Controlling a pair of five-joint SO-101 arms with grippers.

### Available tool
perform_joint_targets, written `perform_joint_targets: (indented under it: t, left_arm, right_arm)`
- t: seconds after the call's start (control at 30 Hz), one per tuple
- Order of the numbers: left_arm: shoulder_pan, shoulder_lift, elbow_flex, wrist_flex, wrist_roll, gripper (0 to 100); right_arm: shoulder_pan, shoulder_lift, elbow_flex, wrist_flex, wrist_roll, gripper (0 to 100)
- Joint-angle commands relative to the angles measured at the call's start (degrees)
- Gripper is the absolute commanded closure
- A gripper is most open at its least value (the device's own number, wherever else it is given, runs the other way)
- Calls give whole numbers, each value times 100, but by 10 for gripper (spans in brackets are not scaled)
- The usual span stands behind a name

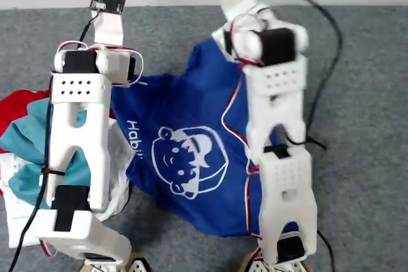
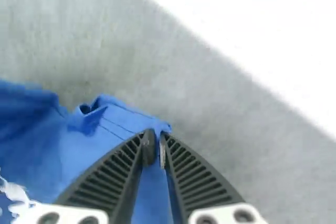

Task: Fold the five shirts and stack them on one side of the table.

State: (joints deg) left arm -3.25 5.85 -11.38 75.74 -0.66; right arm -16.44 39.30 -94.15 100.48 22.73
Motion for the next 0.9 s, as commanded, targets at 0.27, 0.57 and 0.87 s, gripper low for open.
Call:
perform_joint_targets:
  t: [0.27,0.57,0.87]
  left_arm:
    - [-9,-79,-1921,1767,492,988]
    - [0,-818,-3020,2488,510,988]
    - [0,-2945,-3020,2479,510,988]
  right_arm:
    - [514,-2993,-176,242,53,990]
    - [514,-4541,-167,251,53,991]
    - [523,-5701,-167,242,53,991]
